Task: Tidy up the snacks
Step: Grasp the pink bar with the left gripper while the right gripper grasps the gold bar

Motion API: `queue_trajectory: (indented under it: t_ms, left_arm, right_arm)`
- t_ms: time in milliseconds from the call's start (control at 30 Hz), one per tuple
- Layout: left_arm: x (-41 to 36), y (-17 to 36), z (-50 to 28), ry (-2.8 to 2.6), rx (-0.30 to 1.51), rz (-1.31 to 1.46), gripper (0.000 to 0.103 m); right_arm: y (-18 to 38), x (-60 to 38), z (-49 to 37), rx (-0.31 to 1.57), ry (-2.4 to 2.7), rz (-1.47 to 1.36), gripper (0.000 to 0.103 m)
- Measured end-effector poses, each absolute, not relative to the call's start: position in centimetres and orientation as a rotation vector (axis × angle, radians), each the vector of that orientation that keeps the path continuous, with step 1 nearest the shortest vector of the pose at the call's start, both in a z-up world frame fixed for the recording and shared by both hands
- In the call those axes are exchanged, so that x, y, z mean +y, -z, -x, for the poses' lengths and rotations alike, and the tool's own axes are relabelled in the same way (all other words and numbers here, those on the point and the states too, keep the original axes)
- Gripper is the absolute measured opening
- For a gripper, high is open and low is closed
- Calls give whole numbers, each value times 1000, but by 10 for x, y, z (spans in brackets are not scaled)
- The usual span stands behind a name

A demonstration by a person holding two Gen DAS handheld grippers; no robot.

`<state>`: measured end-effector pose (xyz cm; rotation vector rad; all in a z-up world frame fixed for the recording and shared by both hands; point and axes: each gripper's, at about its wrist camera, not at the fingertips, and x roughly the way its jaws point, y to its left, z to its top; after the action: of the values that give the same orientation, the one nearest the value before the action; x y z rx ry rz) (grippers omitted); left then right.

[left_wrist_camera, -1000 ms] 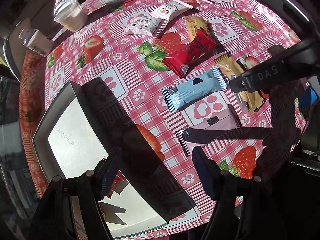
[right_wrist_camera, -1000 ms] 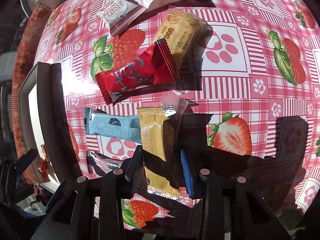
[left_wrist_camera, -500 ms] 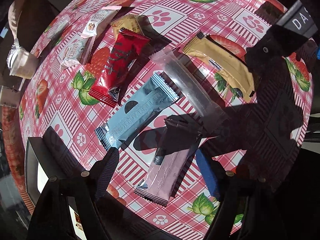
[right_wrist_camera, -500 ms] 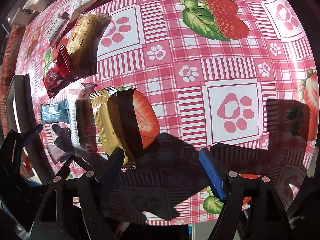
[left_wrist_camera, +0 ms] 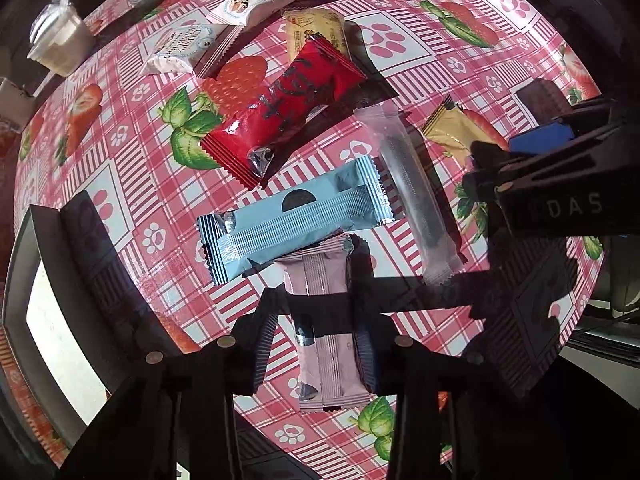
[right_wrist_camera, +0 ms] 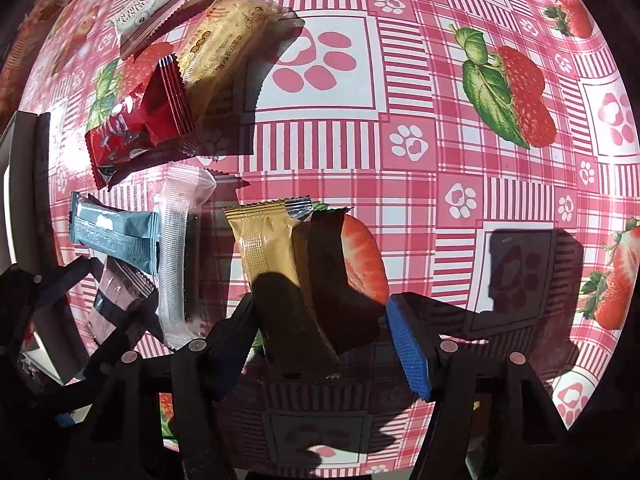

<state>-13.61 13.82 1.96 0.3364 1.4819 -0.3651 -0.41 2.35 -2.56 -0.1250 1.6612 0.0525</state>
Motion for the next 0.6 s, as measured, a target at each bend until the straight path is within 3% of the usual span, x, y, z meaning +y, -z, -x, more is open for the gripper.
queue_trajectory:
  t_ms: [33, 67, 300, 600]
  left_arm:
    - [145, -19, 133, 363, 1499, -317, 26]
    - [148, -19, 132, 359, 1508, -292, 26]
    - [194, -36, 137, 294, 1525, -158, 26]
    - [245, -76, 143, 196, 1478, -67, 27]
  right_arm:
    - [23, 28, 3, 1655, -66, 135, 28]
    - [19, 26, -1, 1659, -77, 128, 25]
    - [-28, -7, 10, 1613, -149, 40, 24]
    - [-88, 23, 23, 1520, -204, 132, 24]
